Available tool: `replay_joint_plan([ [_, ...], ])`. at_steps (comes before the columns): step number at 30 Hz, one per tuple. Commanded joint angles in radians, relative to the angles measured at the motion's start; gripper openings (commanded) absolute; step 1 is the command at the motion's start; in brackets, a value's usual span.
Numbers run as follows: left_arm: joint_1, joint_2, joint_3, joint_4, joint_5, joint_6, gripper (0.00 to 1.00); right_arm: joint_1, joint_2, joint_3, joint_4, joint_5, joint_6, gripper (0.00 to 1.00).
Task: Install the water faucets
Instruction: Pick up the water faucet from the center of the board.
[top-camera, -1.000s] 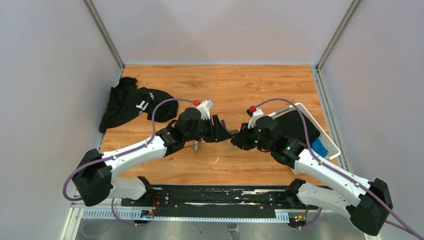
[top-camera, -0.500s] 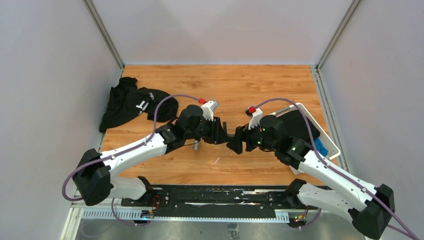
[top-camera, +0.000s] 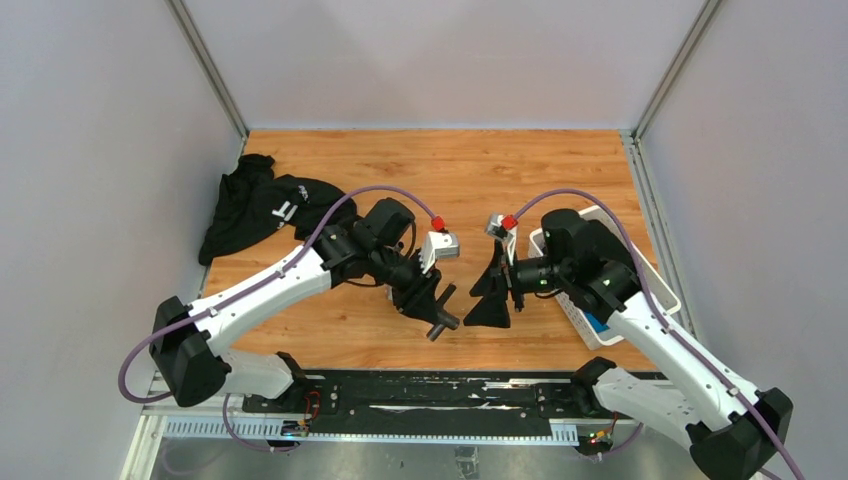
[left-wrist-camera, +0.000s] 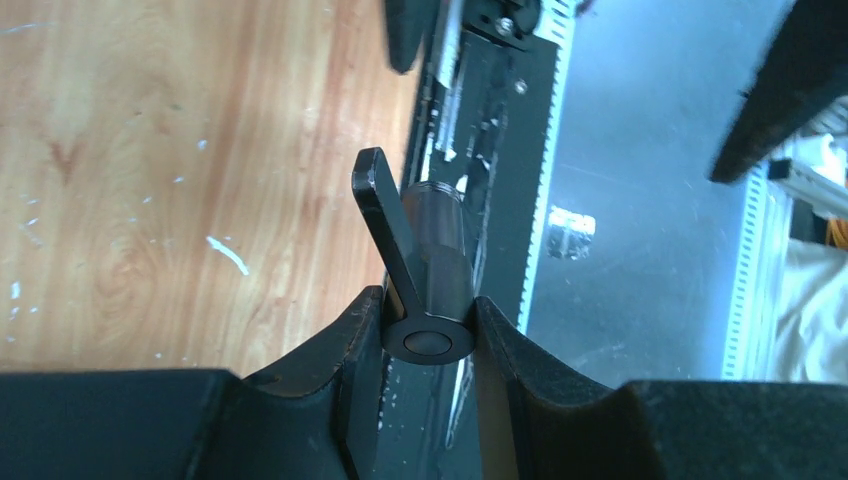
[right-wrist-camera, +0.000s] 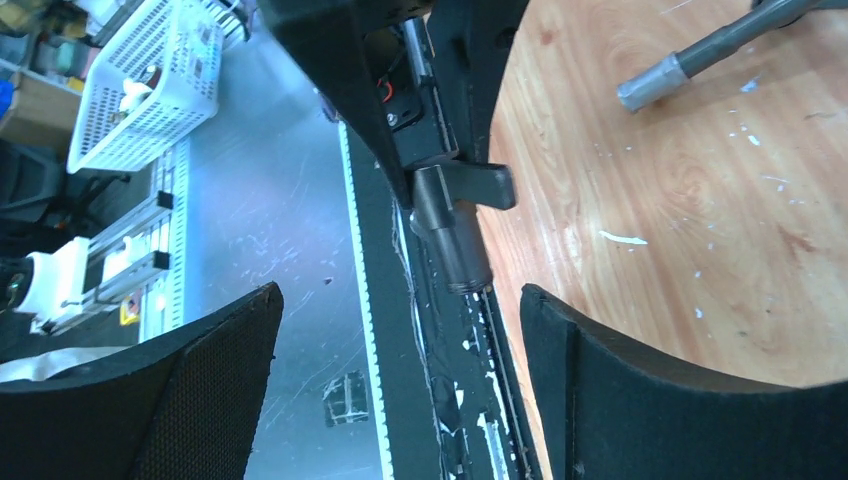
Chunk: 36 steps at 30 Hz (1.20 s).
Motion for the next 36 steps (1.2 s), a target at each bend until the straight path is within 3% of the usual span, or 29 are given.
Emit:
replay_joint_plan([
  [1, 0.001, -0.002, 0.063, -0.076, 0.160, 0.112, 0.00, 0.002, 0.024, -0.019, -0.001, -0.137, -0.024, 0.86],
  [8, 0.001, -0.003, 0.093, -0.076, 0.193, 0.109, 0.00, 0.090, 0.013, -0.193, 0.354, -0.077, 0.153, 0.83],
  [11, 0.002, 0.005, 0.102, -0.080, 0.194, 0.110, 0.00, 0.118, 0.018, -0.255, 0.524, -0.109, 0.214, 0.77],
  [18, 0.001, 0.050, 0.132, -0.107, 0.205, 0.111, 0.00, 0.223, 0.104, -0.211, 0.481, -0.074, 0.136, 0.63],
  [25, 0.001, 0.070, 0.136, -0.107, 0.225, 0.109, 0.00, 0.235, 0.155, -0.176, 0.484, -0.080, 0.133, 0.48],
  [28, 0.001, 0.073, 0.143, -0.110, 0.223, 0.111, 0.00, 0.235, 0.172, -0.171, 0.496, -0.087, 0.142, 0.29],
  [31, 0.003, 0.077, 0.150, -0.116, 0.215, 0.113, 0.00, 0.236, 0.183, -0.170, 0.496, -0.091, 0.148, 0.01],
  [36, 0.007, 0.084, 0.155, -0.116, 0.205, 0.100, 0.02, 0.235, 0.167, -0.193, 0.519, -0.024, 0.179, 0.00],
])
